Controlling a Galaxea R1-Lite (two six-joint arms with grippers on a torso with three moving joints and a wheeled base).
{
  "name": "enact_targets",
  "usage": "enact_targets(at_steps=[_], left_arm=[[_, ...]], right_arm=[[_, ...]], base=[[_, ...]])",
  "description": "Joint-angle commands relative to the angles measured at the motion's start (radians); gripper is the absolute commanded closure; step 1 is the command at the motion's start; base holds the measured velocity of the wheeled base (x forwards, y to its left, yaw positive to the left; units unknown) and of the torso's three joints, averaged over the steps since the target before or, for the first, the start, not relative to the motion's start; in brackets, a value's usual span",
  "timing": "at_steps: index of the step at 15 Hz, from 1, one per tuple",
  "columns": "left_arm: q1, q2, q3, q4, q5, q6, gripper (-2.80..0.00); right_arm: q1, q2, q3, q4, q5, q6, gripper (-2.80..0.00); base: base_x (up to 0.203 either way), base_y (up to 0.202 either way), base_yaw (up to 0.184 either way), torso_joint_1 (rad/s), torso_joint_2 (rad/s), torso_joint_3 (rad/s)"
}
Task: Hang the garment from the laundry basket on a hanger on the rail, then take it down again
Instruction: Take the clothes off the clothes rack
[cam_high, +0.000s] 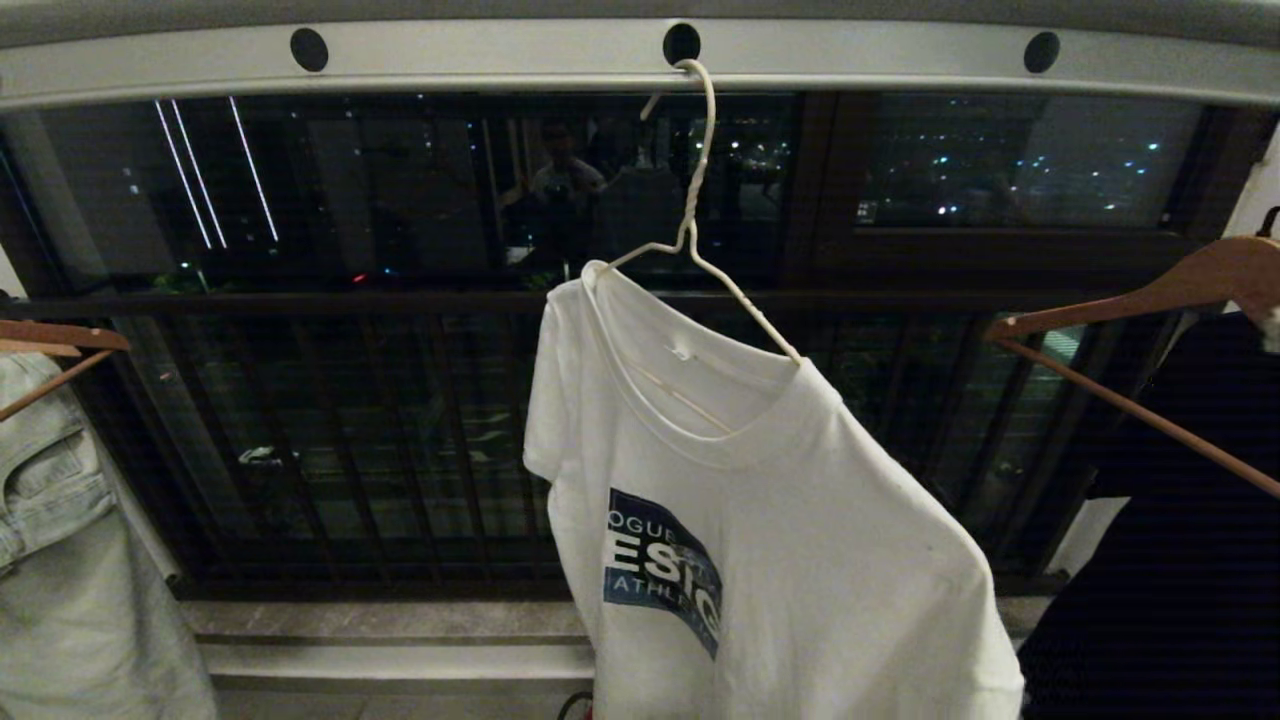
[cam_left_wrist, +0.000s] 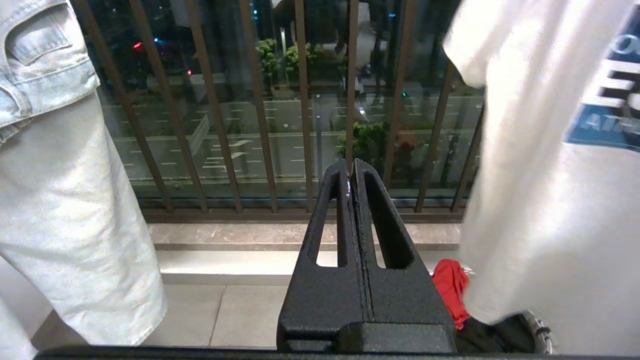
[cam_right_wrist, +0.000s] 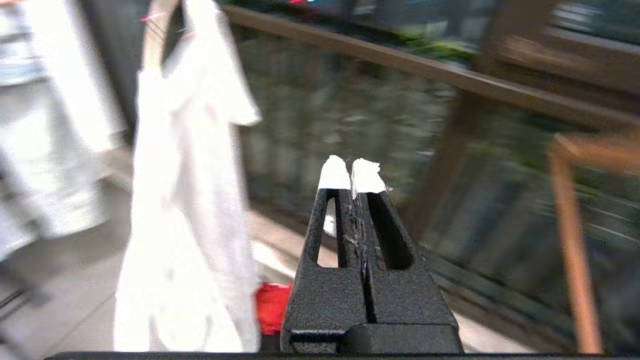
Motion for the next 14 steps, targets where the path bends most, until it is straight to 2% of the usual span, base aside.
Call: enact_targets(at_steps=[1, 2, 4, 8, 9, 11, 14], left_arm=[[0.0, 0.0, 0.003, 0.0, 0.0, 0.0, 0.0], [0.0, 0.0, 0.003, 0.0, 0.0, -0.001, 0.0], [0.0, 0.0, 0.003, 0.0, 0.0, 0.0, 0.0], [0.0, 0.0, 0.003, 0.0, 0.0, 0.0, 0.0], [0.0, 0.001, 0.003, 0.0, 0.0, -0.001, 0.0], [0.0, 0.001, 0.003, 0.0, 0.0, 0.0, 0.0], [0.0, 0.0, 0.003, 0.0, 0.0, -0.001, 0.0]], right_arm=[[0.203, 0.256, -0.152, 0.001, -0.081, -0.002, 0.0], [0.286, 0.322, -0.22, 0.0, -0.145, -0.003, 0.0], [0.374, 0.404, -0.331, 0.002, -0.219, -0.004, 0.0], [0.468, 0.484, -0.379, -0.032, -0.26, 0.002, 0.0], [0.506, 0.51, -0.379, -0.067, -0.296, 0.008, -2.8], [0.583, 0.569, -0.381, -0.137, -0.413, 0.016, -2.8], [0.639, 0.65, -0.412, -0.211, -0.46, 0.018, -2.8]], base=[[0.0, 0.0, 0.0, 0.0, 0.0, 0.0], [0.0, 0.0, 0.0, 0.0, 0.0, 0.0], [0.0, 0.0, 0.0, 0.0, 0.0, 0.0], [0.0, 0.0, 0.0, 0.0, 0.0, 0.0], [0.0, 0.0, 0.0, 0.0, 0.0, 0.0], [0.0, 0.0, 0.0, 0.0, 0.0, 0.0], [0.0, 0.0, 0.0, 0.0, 0.0, 0.0]])
